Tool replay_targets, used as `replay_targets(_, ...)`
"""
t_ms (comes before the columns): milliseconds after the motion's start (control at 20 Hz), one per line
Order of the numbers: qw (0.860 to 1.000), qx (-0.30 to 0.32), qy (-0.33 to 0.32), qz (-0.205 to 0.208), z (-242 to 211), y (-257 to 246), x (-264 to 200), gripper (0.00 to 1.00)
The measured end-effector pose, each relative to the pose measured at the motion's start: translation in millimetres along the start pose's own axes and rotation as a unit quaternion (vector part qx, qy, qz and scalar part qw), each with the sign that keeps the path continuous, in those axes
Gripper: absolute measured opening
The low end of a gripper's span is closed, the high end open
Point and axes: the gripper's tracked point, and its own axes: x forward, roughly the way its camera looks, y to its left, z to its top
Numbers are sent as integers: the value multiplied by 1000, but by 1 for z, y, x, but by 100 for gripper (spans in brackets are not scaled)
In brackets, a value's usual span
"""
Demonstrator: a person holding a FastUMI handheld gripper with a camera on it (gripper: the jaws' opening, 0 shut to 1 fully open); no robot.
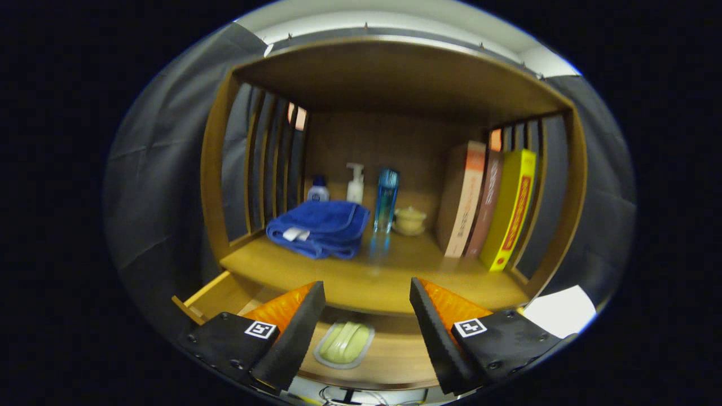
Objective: Pull open the drawer, take out the items inside it, and place them on the countertop above the cabinet.
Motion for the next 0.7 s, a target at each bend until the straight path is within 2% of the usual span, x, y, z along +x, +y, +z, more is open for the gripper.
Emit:
replay_targets(250,991,30,130,-6,-91,12,36,98)
replay_targets(650,969,32,246,6,-141,30,59,92)
replay_targets(700,967,30,254,10,-142,32,60,88)
